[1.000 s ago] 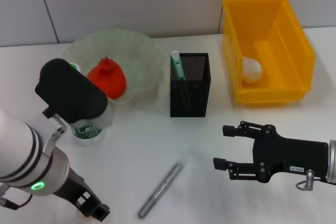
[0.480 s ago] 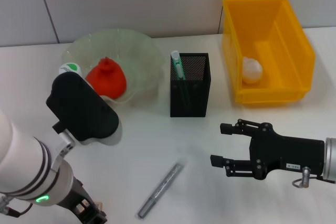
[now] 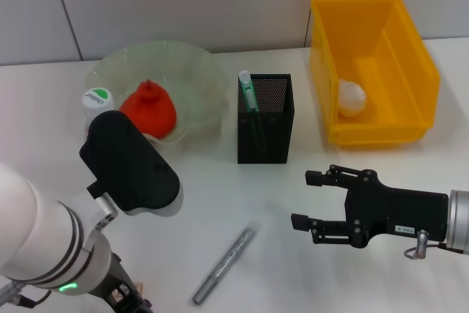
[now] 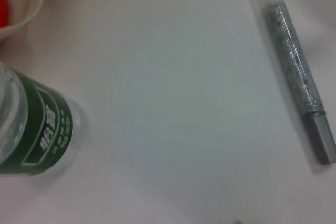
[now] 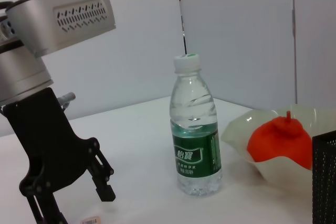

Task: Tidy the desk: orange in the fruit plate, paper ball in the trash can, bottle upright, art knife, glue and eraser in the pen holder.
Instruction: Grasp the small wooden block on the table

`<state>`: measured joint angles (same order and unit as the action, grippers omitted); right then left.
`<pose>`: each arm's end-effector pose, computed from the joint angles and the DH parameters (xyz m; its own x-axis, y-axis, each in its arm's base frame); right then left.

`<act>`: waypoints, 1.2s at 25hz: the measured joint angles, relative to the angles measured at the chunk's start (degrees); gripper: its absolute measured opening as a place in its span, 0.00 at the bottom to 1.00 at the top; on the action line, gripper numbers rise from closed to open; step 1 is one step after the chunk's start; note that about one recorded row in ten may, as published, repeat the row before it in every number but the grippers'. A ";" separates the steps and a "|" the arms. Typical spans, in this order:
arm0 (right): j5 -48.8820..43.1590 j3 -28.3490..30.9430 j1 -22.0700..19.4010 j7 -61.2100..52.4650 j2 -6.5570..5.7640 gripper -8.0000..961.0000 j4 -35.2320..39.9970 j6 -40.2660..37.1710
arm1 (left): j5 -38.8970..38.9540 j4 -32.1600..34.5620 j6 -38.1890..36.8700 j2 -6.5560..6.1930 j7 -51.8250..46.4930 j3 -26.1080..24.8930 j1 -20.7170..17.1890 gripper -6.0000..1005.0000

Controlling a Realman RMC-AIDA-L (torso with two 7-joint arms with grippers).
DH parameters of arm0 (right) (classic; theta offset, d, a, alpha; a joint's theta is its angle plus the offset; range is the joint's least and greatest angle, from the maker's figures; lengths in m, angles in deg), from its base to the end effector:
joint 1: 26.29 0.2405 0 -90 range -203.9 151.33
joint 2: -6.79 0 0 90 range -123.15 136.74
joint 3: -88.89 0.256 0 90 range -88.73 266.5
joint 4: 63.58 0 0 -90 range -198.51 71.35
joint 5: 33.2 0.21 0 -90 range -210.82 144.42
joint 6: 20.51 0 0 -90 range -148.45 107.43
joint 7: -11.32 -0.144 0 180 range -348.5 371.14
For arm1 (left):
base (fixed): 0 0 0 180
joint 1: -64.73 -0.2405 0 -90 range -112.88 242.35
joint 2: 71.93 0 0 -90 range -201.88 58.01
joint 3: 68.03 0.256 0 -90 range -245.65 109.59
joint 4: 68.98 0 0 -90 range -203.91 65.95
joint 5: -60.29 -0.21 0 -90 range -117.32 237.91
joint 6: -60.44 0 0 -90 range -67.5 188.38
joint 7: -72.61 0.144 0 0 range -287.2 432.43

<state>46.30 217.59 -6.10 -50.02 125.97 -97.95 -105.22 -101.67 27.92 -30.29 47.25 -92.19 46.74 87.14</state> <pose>0.2939 0.2889 -0.0204 0.8276 -0.1936 -0.5268 -0.3765 -0.8876 -0.2653 -0.1657 0.2672 -0.0554 0.7205 0.5209 -0.4579 0.2866 -0.8249 -0.4873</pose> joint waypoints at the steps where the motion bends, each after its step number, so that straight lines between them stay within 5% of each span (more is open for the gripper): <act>1: -0.03 0.00 0.03 0.00 0.00 0.85 0.03 0.13 | -0.01 -0.02 0.07 0.00 0.00 0.01 0.00 0.79; 30: 0.06 -0.04 1.41 0.59 0.09 0.85 1.22 1.86 | -0.01 -4.66 2.36 0.00 0.46 1.16 1.04 0.79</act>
<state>46.35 217.56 -4.68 -49.43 126.06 -96.74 -103.36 -101.69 23.27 -27.93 47.25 -91.73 47.90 88.18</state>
